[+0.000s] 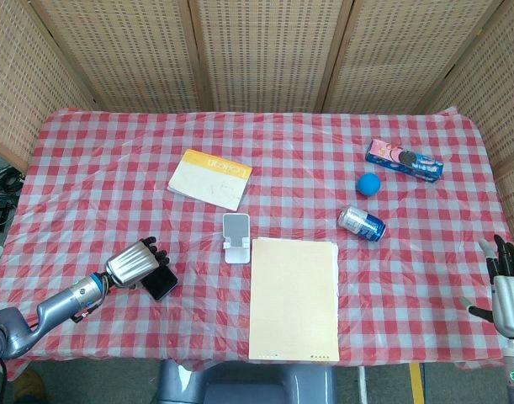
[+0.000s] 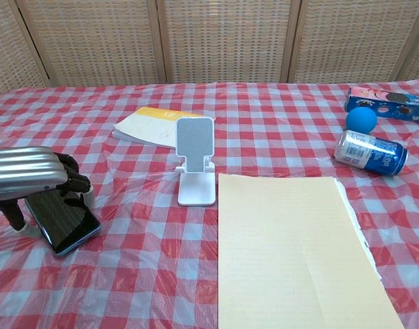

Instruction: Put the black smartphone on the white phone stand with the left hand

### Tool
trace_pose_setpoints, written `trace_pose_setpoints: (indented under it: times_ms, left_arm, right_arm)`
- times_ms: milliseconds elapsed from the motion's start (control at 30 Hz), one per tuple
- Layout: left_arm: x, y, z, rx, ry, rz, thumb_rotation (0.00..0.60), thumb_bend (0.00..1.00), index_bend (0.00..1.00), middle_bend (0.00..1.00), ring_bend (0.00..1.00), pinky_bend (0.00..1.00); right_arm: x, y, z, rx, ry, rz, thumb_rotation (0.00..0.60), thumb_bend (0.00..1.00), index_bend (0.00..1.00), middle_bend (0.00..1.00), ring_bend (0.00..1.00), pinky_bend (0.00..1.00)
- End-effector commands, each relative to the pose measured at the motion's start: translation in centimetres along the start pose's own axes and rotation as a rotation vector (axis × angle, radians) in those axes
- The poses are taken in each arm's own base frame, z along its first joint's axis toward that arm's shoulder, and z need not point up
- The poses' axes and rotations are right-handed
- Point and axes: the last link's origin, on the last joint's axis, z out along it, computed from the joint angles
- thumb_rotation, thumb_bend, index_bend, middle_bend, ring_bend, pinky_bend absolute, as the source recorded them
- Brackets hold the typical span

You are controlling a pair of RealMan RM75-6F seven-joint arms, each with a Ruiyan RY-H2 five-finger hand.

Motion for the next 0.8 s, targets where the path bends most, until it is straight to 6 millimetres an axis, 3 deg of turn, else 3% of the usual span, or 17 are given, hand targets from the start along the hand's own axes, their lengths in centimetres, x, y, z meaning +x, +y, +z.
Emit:
trace_pose_setpoints:
  times_ms: [33,500,600,800]
  left_arm:
    - [0.2,0.0,-0.1,-0.007,0.004,0.005,0.6,0.17,0.52,0.39,0.46,0.36]
    - [2.4,-0.3,-1.5,-0.037,0.097,0.074,0.6,0.18,0.54,0.4,0.47,0.4]
    - [3.8,-0.7,-2.0,-0.041,0.146,0.104,0.6,0.18,0.55,0.41,0.48,0.4]
    - [8.4,-1.5,-2.3,-0.046,0.311,0.27,0.6,0.18,0.56,0.42,0.48,0.41]
  right_arm:
    - [0.0,0.0,0.0,-0.001,0.0,0.0,0.6,0.0,0.0,0.0,0.0,0.0]
    - [0.1,0.0,0.0,-0.004,-0.001,0.002,0.6,0.0,0.0,0.0,0.0,0.0]
    - [0.1,0.0,0.0,-0.005,-0.001,0.003,0.6,0.0,0.0,0.0,0.0,0.0]
    - [0.1,0.0,0.0,-0.005,-0.004,0.005,0.6,0.0,0.0,0.0,0.0,0.0]
